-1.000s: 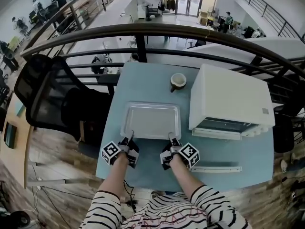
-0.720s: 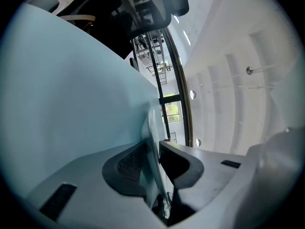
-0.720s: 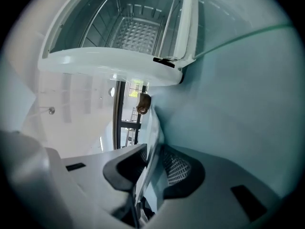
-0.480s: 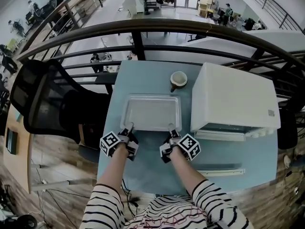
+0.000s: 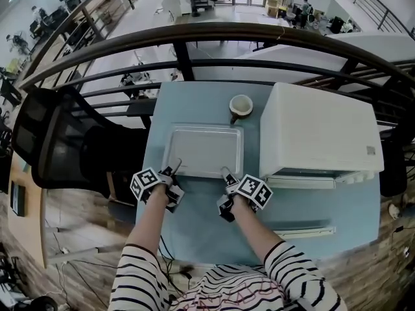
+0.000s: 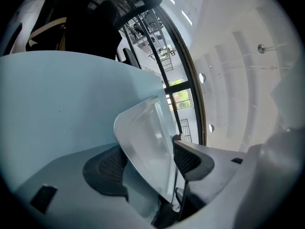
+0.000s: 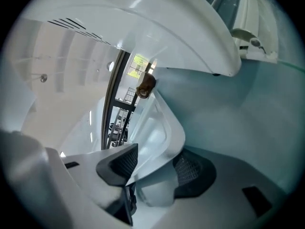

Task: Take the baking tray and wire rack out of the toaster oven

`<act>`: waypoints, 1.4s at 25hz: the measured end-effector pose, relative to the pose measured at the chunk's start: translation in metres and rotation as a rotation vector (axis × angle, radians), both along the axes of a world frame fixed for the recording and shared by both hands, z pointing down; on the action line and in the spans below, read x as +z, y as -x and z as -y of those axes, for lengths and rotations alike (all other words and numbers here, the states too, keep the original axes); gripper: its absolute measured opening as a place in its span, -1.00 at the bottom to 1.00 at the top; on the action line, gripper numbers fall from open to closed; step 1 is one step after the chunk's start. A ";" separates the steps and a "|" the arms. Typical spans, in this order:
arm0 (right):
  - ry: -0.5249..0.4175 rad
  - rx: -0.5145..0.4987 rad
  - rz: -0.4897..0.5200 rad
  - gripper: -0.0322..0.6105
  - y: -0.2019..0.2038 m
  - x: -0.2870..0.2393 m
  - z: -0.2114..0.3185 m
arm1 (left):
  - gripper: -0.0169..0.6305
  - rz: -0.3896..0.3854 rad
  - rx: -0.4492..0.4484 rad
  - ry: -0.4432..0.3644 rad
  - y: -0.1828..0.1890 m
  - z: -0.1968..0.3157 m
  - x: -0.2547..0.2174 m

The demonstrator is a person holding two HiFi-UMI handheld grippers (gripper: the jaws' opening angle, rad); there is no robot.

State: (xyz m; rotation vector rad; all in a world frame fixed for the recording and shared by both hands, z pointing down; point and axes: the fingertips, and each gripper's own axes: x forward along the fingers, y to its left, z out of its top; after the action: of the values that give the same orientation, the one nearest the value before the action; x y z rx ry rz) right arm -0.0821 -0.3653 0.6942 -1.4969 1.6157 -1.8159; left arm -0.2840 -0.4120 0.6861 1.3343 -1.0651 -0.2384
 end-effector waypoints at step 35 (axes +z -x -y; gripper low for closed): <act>-0.230 -0.278 -0.230 -0.01 -0.045 -0.084 -0.150 | 0.11 0.533 0.214 -0.417 0.009 -0.117 -0.112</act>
State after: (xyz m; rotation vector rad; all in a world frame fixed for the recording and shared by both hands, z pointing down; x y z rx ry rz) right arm -0.0367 -0.2149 0.6101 -1.4798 2.1558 -1.5606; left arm -0.2932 -0.2949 0.5745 1.9427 -1.3457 0.0698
